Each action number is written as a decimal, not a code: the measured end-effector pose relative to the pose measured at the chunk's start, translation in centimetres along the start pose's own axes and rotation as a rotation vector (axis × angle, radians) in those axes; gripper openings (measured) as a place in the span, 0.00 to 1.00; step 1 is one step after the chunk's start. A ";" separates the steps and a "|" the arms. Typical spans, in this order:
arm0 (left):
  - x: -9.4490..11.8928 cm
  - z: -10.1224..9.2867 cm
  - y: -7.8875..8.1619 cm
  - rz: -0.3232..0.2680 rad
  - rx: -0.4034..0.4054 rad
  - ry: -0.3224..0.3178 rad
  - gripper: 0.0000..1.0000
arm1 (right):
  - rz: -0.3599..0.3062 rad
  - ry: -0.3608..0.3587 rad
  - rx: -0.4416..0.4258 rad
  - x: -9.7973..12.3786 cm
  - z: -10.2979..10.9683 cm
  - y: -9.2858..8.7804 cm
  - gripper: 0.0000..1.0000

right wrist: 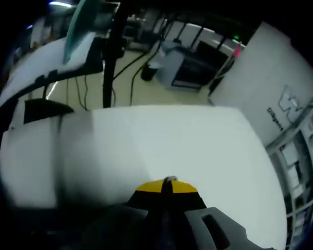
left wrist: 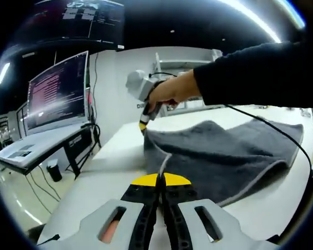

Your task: Open the folded towel by lifting each exposed corner and separating the folded layers until the towel lies flat within the target outline without major curled edges

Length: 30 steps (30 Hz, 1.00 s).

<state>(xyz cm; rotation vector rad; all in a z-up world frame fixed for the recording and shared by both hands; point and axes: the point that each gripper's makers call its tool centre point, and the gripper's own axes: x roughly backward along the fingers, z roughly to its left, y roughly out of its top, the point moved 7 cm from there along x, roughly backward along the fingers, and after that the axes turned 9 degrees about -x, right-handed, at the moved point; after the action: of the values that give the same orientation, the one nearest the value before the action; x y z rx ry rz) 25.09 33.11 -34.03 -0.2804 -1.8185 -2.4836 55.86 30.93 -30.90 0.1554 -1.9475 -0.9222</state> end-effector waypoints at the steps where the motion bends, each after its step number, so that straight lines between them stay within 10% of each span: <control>1: 0.2 0.0 -0.1 0.005 -0.004 0.004 0.01 | -0.006 0.003 -0.001 -0.5 0.2 0.3 0.00; 10: 0.9 2.1 -2.0 0.059 0.018 0.063 0.01 | -0.069 0.066 0.009 -3.6 3.8 1.9 0.00; 24: 1.7 3.5 -3.2 0.094 0.038 0.110 0.01 | -0.109 0.068 0.016 -6.5 3.8 2.8 0.00; 30: 0.8 4.3 -4.3 0.128 0.079 0.116 0.01 | -0.168 0.122 0.034 -6.4 3.8 2.6 0.18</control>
<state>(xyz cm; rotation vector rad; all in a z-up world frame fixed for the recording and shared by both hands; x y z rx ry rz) 24.13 38.57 -36.65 -0.2348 -1.7886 -2.2868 57.04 37.74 -34.69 0.3912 -1.8582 -0.9664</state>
